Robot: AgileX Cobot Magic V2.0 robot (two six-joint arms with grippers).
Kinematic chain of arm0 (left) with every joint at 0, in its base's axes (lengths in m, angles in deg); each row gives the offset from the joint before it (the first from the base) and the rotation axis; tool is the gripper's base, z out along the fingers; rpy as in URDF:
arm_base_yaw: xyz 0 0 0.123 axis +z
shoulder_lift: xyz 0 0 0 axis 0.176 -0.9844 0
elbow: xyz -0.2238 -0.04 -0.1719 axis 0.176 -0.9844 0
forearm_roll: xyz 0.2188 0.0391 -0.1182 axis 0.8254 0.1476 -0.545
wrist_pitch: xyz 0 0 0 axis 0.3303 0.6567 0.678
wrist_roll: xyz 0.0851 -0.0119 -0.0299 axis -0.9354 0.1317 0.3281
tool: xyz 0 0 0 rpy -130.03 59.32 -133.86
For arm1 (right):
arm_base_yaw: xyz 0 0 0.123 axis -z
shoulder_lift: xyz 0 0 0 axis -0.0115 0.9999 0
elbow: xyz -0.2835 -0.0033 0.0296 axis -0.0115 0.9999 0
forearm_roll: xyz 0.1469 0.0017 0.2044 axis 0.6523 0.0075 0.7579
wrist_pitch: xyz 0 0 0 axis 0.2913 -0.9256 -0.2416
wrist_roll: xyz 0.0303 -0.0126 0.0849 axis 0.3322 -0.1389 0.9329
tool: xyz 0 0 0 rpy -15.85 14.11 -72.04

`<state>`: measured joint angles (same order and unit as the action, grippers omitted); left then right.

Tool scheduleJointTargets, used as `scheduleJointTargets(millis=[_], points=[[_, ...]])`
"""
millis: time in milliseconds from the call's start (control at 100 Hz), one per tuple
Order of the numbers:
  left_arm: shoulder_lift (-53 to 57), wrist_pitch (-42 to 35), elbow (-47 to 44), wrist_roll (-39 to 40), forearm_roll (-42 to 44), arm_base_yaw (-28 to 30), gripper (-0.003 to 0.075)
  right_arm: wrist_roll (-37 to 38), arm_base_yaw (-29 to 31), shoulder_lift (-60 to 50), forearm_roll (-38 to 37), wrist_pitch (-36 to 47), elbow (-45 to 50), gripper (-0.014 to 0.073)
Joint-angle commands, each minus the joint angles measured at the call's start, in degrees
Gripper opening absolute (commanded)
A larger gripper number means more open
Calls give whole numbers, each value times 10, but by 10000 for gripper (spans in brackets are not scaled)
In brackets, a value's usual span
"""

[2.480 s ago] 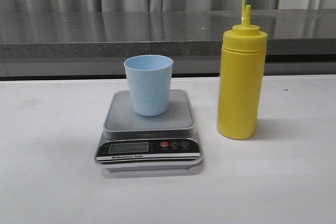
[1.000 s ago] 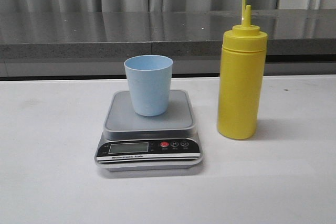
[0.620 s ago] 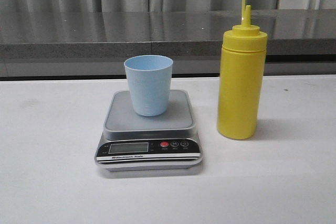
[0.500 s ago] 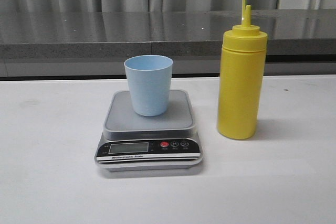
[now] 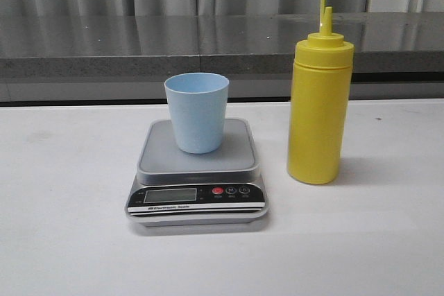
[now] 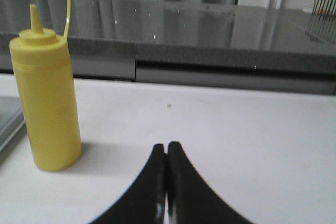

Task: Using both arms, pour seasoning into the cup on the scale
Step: 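Move the right gripper toward the yellow squeeze bottle, then close the right gripper around the yellow bottle's body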

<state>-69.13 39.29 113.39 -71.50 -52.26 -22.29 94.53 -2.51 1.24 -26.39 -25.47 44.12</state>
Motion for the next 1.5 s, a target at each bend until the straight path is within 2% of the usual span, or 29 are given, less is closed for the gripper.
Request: scheduleJointTargets(millis=[0, 90, 230, 350, 590, 840, 1000, 1130, 1230, 1300, 1420, 1490], points=[[-4, -47, 17, 6, 0, 1, -18, 4, 3, -9, 2, 140, -6, -121], [-4, -47, 17, 6, 0, 1, -18, 27, 1, -4, 5, 170, -38, -121], [-4, -47, 17, 6, 0, 1, -18, 50, 0, 46, 5, 108, -125, -121], [-4, -47, 17, 6, 0, 1, -18, 50, 0, 126, 5, 67, -207, -121], [-4, -47, 17, 6, 0, 1, -18, 50, 0, 301, 4, 67, -323, -121], [-4, -47, 17, 6, 0, 1, -18, 50, -30, 459, -28, 129, -337, -121], [-4, -47, 17, 6, 0, 1, -18, 50, -69, 524, -81, 185, -337, -120], [-4, -47, 17, 6, 0, 1, -18, 50, -85, 572, -89, 221, -327, -102], [-4, -47, 17, 6, 0, 1, -18, 50, -85, 608, -89, 277, -304, -4], [-4, -47, 17, 6, 0, 1, -18, 50, -85, 632, -89, 333, -281, 127], [-4, -47, 17, 6, 0, 1, -18, 50, -85, 665, -89, 423, -239, 475], [-4, -47, 17, 6, 0, 1, -18, 50, -85, 683, -89, 456, -217, 619]])
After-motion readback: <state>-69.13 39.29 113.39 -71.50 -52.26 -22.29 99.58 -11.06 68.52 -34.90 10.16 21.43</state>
